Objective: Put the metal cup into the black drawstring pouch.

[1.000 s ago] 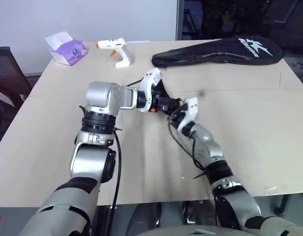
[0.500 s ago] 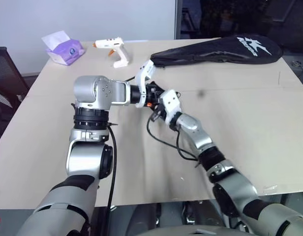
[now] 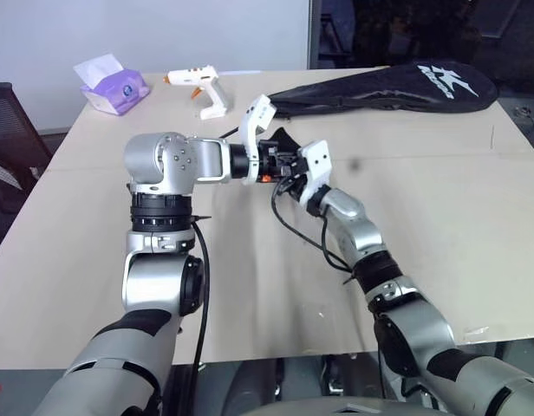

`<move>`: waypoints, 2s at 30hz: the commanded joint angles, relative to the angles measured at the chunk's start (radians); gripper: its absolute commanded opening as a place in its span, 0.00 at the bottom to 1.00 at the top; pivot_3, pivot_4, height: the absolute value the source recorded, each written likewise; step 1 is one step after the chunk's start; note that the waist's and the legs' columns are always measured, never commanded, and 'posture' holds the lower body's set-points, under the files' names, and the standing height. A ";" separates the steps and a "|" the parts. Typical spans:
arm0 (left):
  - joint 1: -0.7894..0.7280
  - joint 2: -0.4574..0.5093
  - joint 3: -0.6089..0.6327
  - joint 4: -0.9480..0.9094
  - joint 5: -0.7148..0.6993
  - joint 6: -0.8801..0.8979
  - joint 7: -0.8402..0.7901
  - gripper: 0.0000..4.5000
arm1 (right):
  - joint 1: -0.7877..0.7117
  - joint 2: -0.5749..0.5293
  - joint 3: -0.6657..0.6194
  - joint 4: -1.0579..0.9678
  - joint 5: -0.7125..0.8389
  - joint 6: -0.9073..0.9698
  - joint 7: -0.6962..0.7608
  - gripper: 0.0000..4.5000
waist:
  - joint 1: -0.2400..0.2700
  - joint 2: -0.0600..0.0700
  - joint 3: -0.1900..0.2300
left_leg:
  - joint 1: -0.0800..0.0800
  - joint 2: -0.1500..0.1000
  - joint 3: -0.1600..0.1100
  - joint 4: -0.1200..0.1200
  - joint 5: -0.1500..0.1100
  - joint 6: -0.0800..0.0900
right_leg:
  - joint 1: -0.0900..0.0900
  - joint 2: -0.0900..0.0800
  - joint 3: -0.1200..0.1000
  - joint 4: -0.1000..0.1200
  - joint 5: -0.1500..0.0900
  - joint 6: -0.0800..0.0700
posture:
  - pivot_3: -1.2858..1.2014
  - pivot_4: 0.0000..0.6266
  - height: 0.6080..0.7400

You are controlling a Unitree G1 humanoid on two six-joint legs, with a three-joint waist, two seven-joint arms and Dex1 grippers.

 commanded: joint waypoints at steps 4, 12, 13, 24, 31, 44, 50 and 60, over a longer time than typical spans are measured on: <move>0.008 0.035 -0.104 0.095 0.084 -0.212 -0.026 0.00 | 0.092 -0.081 0.053 -0.331 -0.051 0.171 -0.001 0.64 | 0.005 0.000 0.000 | -0.001 0.000 0.000 0.000 0.000 0.000 | 0.000 0.000 0.000 -0.001 0.000 0.000 | 0.52 0.24 1.00; -0.054 0.044 -0.157 0.309 0.160 -0.430 -0.093 0.00 | 0.247 -0.266 0.067 -0.792 -0.012 0.506 0.041 0.73 | 0.003 0.000 0.000 | -0.011 0.000 0.000 0.002 0.000 0.000 | -0.010 0.000 0.000 0.001 0.000 0.000 | 0.52 0.24 1.00; -0.060 0.043 -0.158 0.321 0.162 -0.444 -0.107 0.00 | 0.253 -0.273 0.066 -0.817 -0.013 0.529 0.032 0.77 | 0.002 0.000 0.000 | -0.011 0.000 0.000 0.002 0.000 0.000 | -0.010 0.000 0.000 0.001 0.000 0.000 | 0.52 0.24 1.00; -0.130 0.123 -0.161 0.357 0.174 -0.527 -0.290 0.00 | 0.344 -0.379 0.044 -0.936 -0.091 0.662 -0.092 0.91 | 0.008 0.000 0.000 | -0.014 -0.001 0.000 0.002 0.000 0.000 | -0.012 0.000 0.000 0.001 0.000 0.000 | 0.52 0.24 1.00; -0.122 0.134 -0.216 0.337 0.241 -0.608 -0.318 0.00 | 0.296 -0.339 -0.026 -1.006 -0.005 0.714 -0.100 0.91 | 0.003 0.000 0.000 | -0.014 -0.001 0.000 0.002 0.000 0.000 | -0.012 0.000 0.000 0.002 0.000 0.000 | 0.52 0.24 1.00; -0.092 0.153 -0.228 0.302 0.275 -0.626 -0.301 0.00 | 0.343 -0.195 -0.216 -1.084 0.331 0.684 -0.080 0.91 | 0.001 -0.001 0.000 | -0.014 0.000 -0.001 0.002 0.000 0.001 | -0.012 0.001 0.001 0.002 0.000 0.000 | 0.52 0.24 1.00; -0.104 0.141 -0.210 0.292 0.269 -0.611 -0.286 0.00 | 0.383 -0.076 -0.372 -1.181 0.892 0.779 -0.159 0.96 | 0.009 -0.001 0.000 | -0.014 -0.001 -0.001 0.003 0.000 0.001 | -0.012 0.000 0.001 0.002 0.000 0.000 | 0.52 0.24 1.00; -0.106 0.143 -0.191 0.283 0.259 -0.599 -0.263 0.00 | 0.533 -0.481 -0.166 -1.259 0.605 0.804 -0.192 0.96 | 0.006 -0.001 0.000 | -0.014 -0.001 -0.001 0.003 0.000 0.001 | -0.012 0.000 0.001 0.002 0.000 0.000 | 0.52 0.24 1.00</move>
